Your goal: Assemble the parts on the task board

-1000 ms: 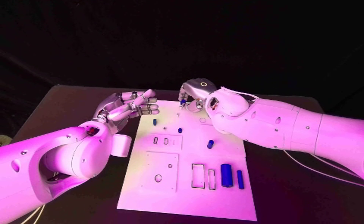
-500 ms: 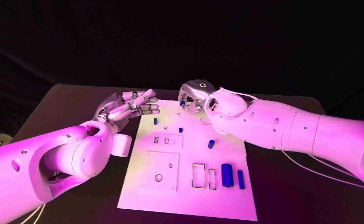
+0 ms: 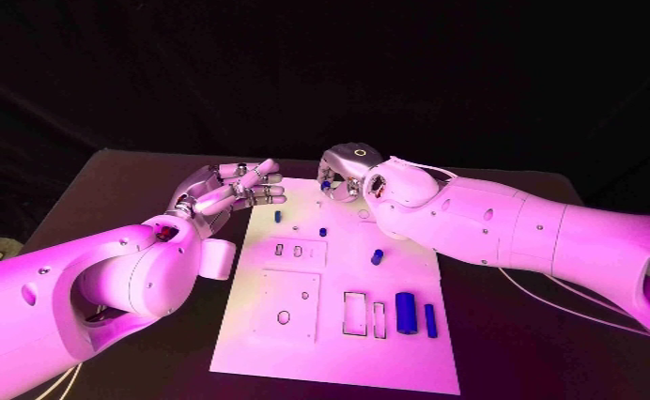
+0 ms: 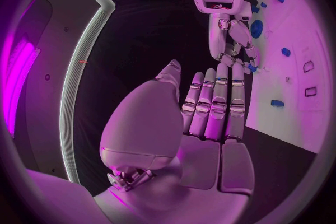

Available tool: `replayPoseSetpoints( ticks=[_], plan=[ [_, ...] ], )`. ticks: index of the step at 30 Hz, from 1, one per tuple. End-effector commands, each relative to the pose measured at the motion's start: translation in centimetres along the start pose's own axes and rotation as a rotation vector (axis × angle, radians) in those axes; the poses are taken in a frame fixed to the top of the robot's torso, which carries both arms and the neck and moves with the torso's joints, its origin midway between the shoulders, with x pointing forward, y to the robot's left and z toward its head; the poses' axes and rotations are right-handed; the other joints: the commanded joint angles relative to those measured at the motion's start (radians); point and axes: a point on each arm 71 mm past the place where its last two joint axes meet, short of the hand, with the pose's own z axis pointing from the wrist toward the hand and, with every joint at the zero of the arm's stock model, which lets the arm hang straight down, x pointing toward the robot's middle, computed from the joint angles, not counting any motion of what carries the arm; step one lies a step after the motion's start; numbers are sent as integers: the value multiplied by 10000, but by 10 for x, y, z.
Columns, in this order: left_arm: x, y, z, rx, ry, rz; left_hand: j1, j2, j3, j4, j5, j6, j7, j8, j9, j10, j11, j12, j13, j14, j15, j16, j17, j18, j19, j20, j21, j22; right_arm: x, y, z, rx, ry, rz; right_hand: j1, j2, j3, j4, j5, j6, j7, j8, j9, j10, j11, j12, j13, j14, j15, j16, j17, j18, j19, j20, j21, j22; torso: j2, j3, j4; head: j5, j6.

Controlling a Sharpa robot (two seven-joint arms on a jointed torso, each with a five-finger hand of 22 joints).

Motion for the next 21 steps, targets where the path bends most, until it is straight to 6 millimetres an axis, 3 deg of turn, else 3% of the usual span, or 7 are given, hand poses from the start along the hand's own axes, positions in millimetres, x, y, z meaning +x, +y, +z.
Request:
replayPoseSetpoints(
  ticks=[1,16,21],
  plan=[
    [3,-2,1,49,231,-94,59,20,14,-60,48,-20,14,-55,-9,-1,33,-64,-13,-46,38,-60,15,-5,-99,5,42,16,3,1,1,-41,281,-91,44,28,33,9,-6,42,7,-15,17,310,-216,13,85,405,-61,31,-10,-63,231,-15,8,1279,10,0,1,4,-12],
    [4,-2,1,26,263,-103,63,25,19,-68,46,-30,17,-67,-9,-15,37,-80,-14,-57,43,-76,19,-4,-116,11,47,19,9,4,4,-45,489,-70,-40,-17,57,47,-95,-48,30,-76,35,239,-191,-61,66,382,-43,2,-80,-43,166,-3,-40,1199,20,2,7,46,-53],
    [3,-2,1,17,270,-104,63,25,19,-68,46,-30,17,-67,-9,-15,37,-80,-14,-57,43,-76,19,-4,-116,11,47,19,10,5,5,-8,467,-56,-147,-114,151,100,-134,-410,172,-296,-5,-72,-69,-115,-8,355,52,-21,-142,-20,83,59,-103,1102,19,-5,4,38,-61]
  ],
)
